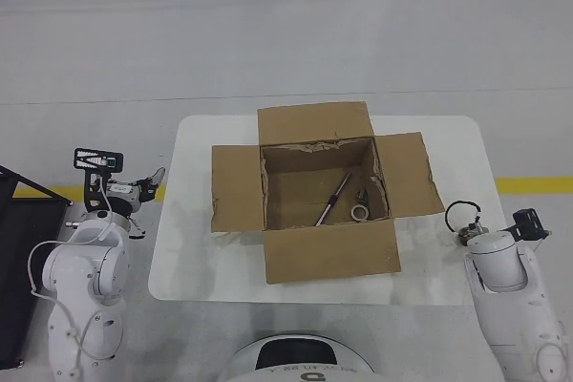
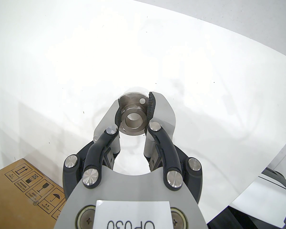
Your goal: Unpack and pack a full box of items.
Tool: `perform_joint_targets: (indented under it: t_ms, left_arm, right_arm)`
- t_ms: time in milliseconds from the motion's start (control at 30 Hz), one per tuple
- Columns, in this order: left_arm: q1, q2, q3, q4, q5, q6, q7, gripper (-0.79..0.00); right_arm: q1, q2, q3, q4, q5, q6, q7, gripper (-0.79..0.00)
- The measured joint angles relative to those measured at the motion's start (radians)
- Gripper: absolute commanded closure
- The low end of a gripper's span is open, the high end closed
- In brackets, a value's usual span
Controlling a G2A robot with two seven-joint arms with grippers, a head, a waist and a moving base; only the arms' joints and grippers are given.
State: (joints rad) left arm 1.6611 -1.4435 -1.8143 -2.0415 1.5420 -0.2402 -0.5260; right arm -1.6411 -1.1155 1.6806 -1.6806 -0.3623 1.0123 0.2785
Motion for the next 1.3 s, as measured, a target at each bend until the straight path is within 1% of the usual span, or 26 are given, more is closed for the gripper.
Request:
perform_joint_targets:
  t_ms: [1100, 1133, 1167, 1200, 1300]
  left_arm:
    - [0.0, 0.0, 0.0, 0.0, 0.0, 0.0, 0.0, -0.785]
    - [0.0, 0.0, 0.0, 0.0, 0.0, 0.0, 0.0, -0.785]
    - [0.0, 0.0, 0.0, 0.0, 0.0, 0.0, 0.0, -0.785]
    - [0.0, 0.0, 0.0, 0.0, 0.0, 0.0, 0.0, -0.785]
    - [0.0, 0.0, 0.0, 0.0, 0.0, 0.0, 0.0, -0.785]
  right_arm:
    - [0.0, 0.0, 0.0, 0.0, 0.0, 0.0, 0.0, 0.0]
    - [0.0, 0.0, 0.0, 0.0, 0.0, 0.0, 0.0, -0.142]
    - [0.0, 0.0, 0.0, 0.0, 0.0, 0.0, 0.0, -0.062]
    - [0.0, 0.0, 0.0, 0.0, 0.0, 0.0, 0.0, 0.0]
    - [0.0, 0.0, 0.0, 0.0, 0.0, 0.0, 0.0, 0.0]
